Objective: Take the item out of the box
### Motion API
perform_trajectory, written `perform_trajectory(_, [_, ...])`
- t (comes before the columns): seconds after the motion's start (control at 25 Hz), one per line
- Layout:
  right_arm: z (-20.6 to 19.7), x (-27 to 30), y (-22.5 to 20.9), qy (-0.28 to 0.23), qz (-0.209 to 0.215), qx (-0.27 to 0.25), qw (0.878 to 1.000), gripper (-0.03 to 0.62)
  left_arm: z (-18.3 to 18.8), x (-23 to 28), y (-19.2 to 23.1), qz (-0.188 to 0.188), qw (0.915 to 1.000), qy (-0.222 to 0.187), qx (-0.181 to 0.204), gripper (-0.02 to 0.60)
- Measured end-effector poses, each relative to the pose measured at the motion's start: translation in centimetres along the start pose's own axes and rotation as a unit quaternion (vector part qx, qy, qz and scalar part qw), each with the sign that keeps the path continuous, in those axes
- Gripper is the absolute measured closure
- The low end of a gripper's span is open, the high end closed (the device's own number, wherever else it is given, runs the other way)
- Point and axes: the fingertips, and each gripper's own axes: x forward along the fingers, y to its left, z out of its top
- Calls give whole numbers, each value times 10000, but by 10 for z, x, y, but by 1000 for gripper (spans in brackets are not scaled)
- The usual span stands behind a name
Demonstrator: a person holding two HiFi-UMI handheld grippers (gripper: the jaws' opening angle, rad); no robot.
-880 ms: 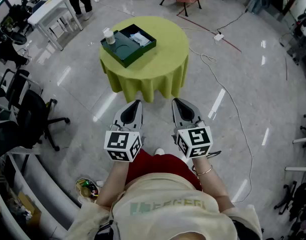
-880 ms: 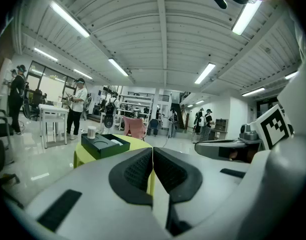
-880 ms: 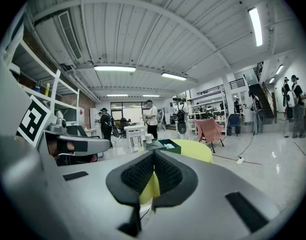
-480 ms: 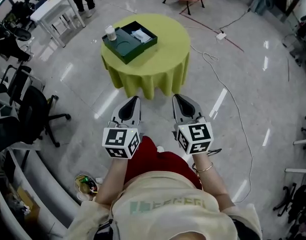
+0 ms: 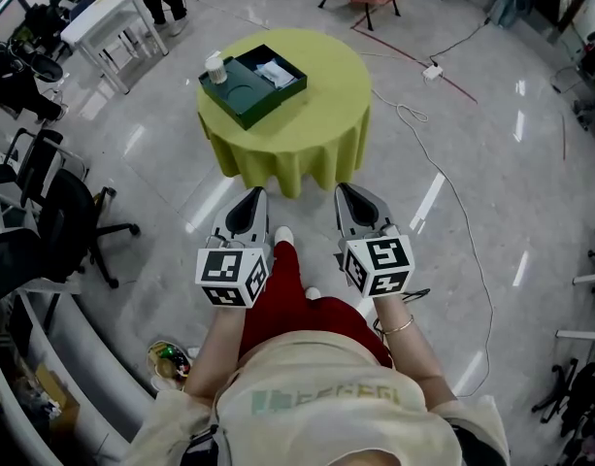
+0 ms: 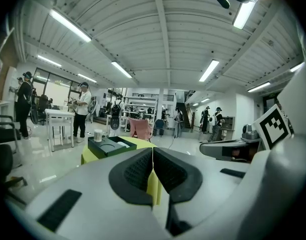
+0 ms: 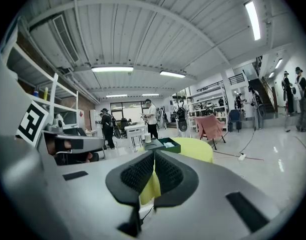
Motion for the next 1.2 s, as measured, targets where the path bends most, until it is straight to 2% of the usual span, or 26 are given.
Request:
perform_trajectory(0.44, [14, 58, -8, 76, 35, -94, 9999, 556, 5, 46, 33, -69, 9999, 34, -138, 557])
perform_trajectory(0.84, [29, 138, -19, 232, 115, -175, 9995, 556, 14, 108, 84, -84, 9993, 104, -347, 557])
perform_trajectory(1.2, [46, 221, -29, 313, 106, -152, 9993, 556, 28, 166, 129, -166, 9991, 139, -377, 557])
